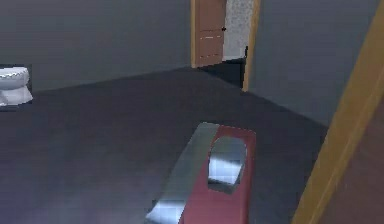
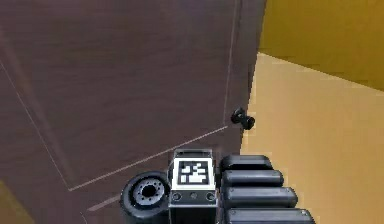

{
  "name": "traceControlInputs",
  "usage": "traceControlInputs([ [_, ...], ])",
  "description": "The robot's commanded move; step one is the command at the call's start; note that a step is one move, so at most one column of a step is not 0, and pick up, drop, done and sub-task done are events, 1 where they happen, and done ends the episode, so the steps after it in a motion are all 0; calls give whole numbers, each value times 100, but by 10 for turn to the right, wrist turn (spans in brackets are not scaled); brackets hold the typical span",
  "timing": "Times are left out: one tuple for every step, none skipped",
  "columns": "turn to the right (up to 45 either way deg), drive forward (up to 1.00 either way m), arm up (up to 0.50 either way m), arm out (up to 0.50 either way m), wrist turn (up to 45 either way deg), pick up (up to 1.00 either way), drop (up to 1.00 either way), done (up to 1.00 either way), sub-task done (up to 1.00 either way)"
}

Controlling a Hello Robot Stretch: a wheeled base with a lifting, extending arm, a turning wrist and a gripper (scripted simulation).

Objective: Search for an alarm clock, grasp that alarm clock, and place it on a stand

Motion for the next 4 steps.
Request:
traceControlInputs([
  [30, 0, 0, 0, 0, 0, 0, 0, 0],
  [0, 50, 0, 0, 0, 0, 0, 0, 0],
  [60, 0, 0, 0, 0, 0, 0, 0, 0],
  [0, 100, 0, 0, 0, 0, 0, 0, 0],
])
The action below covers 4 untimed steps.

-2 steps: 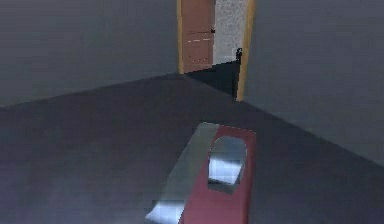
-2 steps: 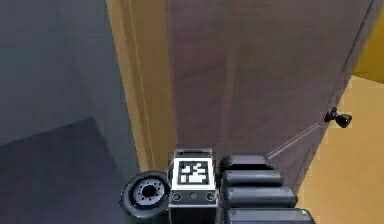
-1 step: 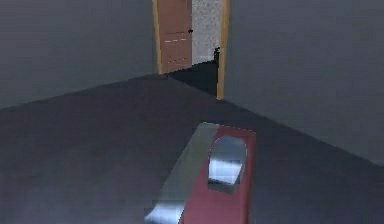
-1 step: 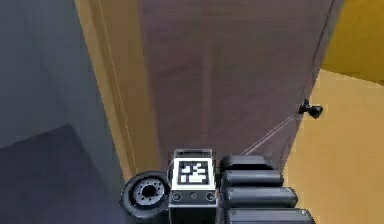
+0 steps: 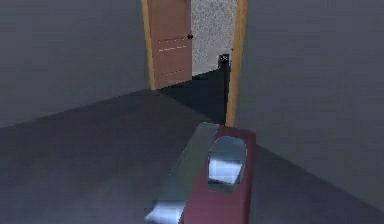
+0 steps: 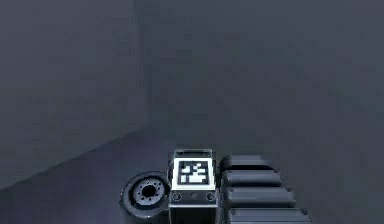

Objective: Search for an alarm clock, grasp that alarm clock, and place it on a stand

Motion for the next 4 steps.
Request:
traceControlInputs([
  [0, 100, 0, 0, 0, 0, 0, 0, 0],
  [0, 100, 0, 0, 0, 0, 0, 0, 0],
  [300, 0, 0, 0, 0, 0, 0, 0, 0],
  [0, 5, 0, 0, 0, 0, 0, 0, 0],
])
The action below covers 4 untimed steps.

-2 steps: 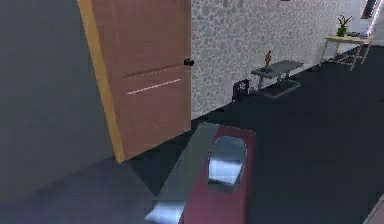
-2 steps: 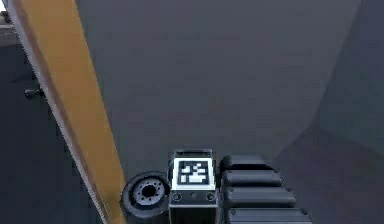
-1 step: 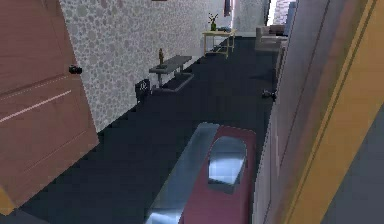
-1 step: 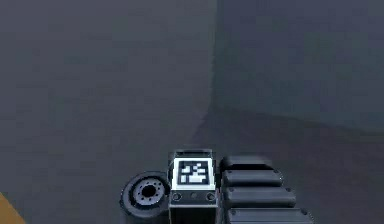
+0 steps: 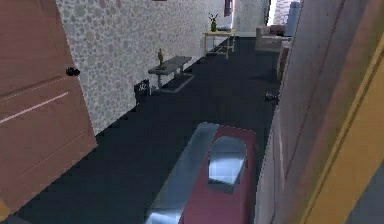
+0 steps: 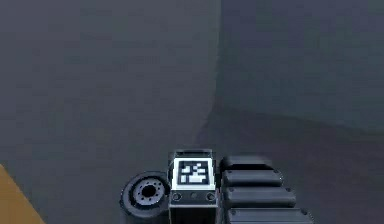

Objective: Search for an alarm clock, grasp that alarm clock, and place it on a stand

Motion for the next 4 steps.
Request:
traceControlInputs([
  [-450, 0, 0, 0, 0, 0, 0, 0, 0],
  [-450, 0, 0, 0, 0, 0, 0, 0, 0],
  [-330, 0, 0, 0, 0, 0, 0, 0, 0],
  [0, 25, 0, 0, 0, 0, 0, 0, 0],
])
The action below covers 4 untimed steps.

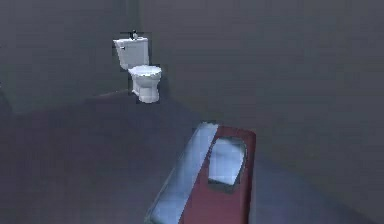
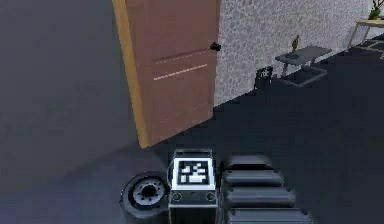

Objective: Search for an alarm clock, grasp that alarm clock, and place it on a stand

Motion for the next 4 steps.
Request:
traceControlInputs([
  [450, 0, 0, 0, 0, 0, 0, 0, 0],
  [450, 0, 0, 0, 0, 0, 0, 0, 0],
  [0, 45, 0, 0, 0, 0, 0, 0, 0],
  [450, 0, 0, 0, 0, 0, 0, 0, 0],
])
